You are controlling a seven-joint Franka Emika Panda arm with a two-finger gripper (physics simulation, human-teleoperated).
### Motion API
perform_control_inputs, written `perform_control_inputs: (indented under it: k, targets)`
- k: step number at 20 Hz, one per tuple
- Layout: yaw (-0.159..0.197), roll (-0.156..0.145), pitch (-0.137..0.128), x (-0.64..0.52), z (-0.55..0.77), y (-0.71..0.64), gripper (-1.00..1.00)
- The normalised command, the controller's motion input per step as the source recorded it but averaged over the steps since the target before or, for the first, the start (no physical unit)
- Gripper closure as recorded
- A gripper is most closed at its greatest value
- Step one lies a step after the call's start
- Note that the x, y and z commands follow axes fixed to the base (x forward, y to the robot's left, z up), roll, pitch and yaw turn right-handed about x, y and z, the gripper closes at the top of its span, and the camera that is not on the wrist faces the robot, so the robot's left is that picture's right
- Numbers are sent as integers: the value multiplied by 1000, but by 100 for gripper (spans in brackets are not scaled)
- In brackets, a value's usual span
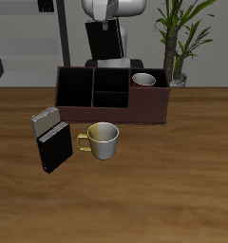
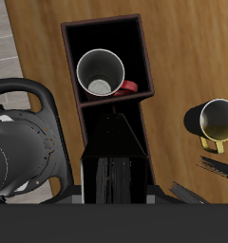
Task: Place the red mug into the back desk caddy's right compartment and place the left black book into the back desk caddy's back compartment and place the right black book into the back desk caddy's front compartment
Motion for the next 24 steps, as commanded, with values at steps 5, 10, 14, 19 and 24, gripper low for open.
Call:
perform_control_inputs:
  k: [5,10,14,19,24]
  targets:
    - [35,-2,20,18,-107,36,100]
    - [17,-11,11,54,-64,-32,100]
    - [2,0,32,45,-114,-8,100]
    - [13,9,21,78,-178,30,100]
    - [24,33,38,-12,-225,122,100]
